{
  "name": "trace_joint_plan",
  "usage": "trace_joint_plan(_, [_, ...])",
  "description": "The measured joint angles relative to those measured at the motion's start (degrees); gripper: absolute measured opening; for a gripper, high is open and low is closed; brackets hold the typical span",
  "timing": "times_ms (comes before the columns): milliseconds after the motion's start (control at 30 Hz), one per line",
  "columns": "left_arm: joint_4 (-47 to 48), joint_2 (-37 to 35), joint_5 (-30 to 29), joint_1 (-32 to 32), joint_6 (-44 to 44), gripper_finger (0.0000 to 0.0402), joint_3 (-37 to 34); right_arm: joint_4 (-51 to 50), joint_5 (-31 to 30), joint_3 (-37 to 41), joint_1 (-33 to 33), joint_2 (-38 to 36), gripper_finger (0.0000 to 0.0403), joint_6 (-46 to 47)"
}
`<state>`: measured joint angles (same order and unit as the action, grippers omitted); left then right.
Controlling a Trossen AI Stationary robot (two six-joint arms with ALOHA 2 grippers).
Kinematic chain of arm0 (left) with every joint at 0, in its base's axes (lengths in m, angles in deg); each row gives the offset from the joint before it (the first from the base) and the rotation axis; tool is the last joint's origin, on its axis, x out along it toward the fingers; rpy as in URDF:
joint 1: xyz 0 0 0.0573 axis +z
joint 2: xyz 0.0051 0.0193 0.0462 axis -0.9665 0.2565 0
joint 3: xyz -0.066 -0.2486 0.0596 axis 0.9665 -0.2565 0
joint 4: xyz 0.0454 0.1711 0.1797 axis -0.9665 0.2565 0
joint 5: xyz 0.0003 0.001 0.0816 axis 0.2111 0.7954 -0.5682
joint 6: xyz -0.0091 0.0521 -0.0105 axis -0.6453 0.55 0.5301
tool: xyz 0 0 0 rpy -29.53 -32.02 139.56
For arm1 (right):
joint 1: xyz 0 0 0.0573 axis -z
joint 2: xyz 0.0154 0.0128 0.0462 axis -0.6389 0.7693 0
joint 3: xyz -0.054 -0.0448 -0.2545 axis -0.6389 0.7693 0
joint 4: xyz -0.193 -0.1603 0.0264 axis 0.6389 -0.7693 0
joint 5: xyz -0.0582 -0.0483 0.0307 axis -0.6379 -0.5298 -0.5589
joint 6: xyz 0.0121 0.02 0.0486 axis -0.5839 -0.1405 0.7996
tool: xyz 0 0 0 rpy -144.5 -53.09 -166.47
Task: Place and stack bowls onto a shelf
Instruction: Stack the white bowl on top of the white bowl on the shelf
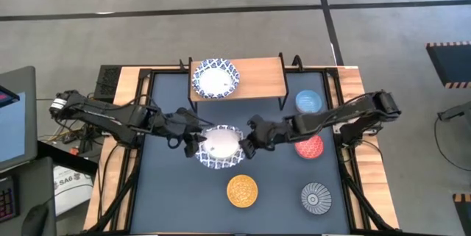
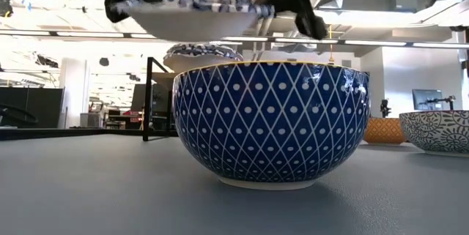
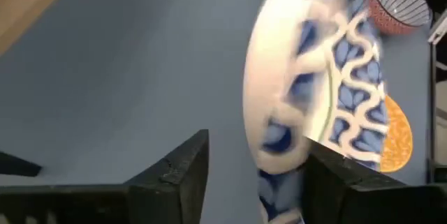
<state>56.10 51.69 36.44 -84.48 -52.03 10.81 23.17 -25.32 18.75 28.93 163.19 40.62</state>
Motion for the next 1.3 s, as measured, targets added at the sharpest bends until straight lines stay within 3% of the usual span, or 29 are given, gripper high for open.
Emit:
trace_joint_plan(100, [-0.73,0.0,0.68,1.44,0.06,0.0145,-0.01,-2.24,0.99,0.06,1.34,-2.61,0.003,-2.31])
trace_joint_plan(333, [-3.97,0.04,6.69,8.36,3.77,0.0013,0.57,-1.29,3.94,0.08,3.91,-6.19,0.0066,-9.13])
trace_joint_plan(500, [-0.3,0.06,7.0,14.25,4.54,0.0008,6.97,-1.42,2.48,0.08,4.39,-9.56,0.0108,-9.56])
trace_joint_plan(767, [9.89,1.99,2.84,26.69,13.02,0.0001,19.57,-0.31,-6.95,0.07,3.27,-16.49,0.0187,-10.1])
trace_joint_plan(1000, [13.17,8.09,8.58,39.68,14.19,0.0,23.57,-3.33,-8.45,-0.01,3.14,-16.66,0.0196,-5.99])
trace_joint_plan(1300, [22.64,19.33,23.47,49.23,17.8,0.0006,32.23,-9.61,-8.19,0.04,-0.8,-16.12,0.0187,0.69])
